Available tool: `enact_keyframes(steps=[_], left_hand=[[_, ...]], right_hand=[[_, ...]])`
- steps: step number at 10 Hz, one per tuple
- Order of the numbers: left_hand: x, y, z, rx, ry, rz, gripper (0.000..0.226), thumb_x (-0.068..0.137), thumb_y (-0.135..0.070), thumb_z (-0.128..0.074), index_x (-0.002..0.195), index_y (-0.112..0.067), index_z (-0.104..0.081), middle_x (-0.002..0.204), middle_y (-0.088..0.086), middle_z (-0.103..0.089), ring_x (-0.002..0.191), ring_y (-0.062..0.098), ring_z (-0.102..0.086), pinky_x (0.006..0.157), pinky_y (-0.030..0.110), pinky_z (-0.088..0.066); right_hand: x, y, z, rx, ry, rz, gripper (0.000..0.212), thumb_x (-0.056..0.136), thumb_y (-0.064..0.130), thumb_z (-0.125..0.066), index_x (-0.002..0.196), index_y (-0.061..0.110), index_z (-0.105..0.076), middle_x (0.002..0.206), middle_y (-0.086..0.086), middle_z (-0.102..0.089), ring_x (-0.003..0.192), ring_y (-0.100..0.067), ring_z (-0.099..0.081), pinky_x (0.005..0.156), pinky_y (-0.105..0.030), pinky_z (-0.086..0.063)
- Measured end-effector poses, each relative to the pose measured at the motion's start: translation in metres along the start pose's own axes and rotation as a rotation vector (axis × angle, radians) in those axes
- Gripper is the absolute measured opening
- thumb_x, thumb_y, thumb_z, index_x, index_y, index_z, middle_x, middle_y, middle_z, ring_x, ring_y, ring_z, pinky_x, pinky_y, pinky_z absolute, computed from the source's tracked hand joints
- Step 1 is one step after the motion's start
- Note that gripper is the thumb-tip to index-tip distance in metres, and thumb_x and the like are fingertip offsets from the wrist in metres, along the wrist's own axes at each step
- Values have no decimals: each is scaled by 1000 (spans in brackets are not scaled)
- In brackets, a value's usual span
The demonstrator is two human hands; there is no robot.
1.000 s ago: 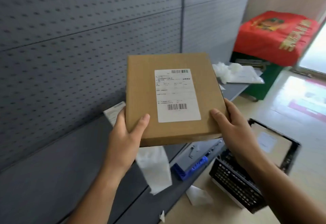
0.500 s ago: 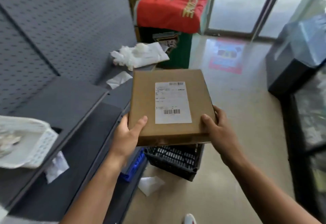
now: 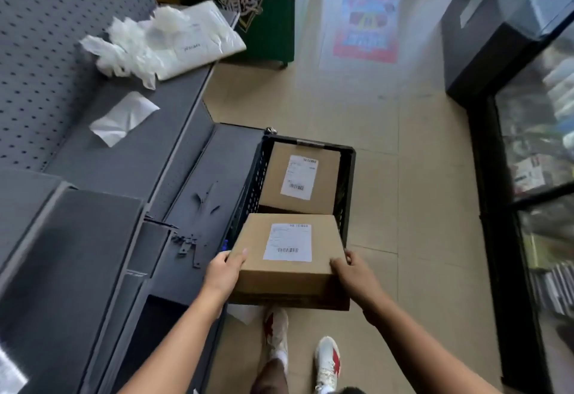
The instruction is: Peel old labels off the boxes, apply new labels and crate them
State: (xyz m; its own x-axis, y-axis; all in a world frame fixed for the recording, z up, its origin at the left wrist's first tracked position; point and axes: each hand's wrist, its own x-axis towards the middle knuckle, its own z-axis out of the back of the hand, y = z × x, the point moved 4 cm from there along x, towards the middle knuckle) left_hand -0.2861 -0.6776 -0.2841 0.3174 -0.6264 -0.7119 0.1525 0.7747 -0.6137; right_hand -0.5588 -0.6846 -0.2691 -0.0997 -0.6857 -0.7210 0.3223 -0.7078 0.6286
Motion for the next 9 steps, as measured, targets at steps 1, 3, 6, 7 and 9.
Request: enact_keyframes(steps=[1, 3, 6, 7, 9], left_hand=[[33, 7, -6, 49, 0, 33, 32, 99, -42, -55, 116, -17, -61, 113, 4, -65, 98, 17, -60, 86, 38, -50], [92, 32, -29, 186, 37, 155, 46, 101, -54, -42, 125, -17, -57, 111, -3, -58, 101, 17, -53, 84, 36, -40], [163, 63, -66, 237, 17, 259, 66, 102, -62, -30, 146, -15, -47, 146, 7, -49, 134, 27, -43, 107, 43, -35], [177, 70, -72, 268, 15, 263, 67, 102, -62, -29, 146, -15, -46, 144, 8, -50, 135, 29, -42, 107, 43, -35], [185, 84, -75, 322, -13, 273, 60, 103, -54, -36, 145, -12, -44, 135, 8, -53, 122, 28, -49, 95, 38, -37]], right_hand=[[30, -11, -13, -17, -15, -79, 30, 97, 30, -48, 123, 16, -54, 113, -2, -62, 100, -16, -58, 78, -31, -47], [91, -47, -34, -46, -14, -270, 26, 96, 32, -46, 105, 12, -59, 102, -6, -60, 92, -18, -55, 74, -32, -41], [182, -87, -59, -83, -23, -332, 44, 96, 39, -40, 125, 8, -54, 125, -11, -58, 114, -29, -53, 95, -36, -44], [196, -97, -66, -74, -23, -346, 54, 94, 42, -40, 135, 9, -49, 136, -12, -54, 124, -31, -50, 104, -39, -41], [203, -112, -66, -80, -17, -359, 48, 95, 37, -42, 134, 9, -51, 131, -11, -57, 119, -29, -53, 97, -36, -43]])
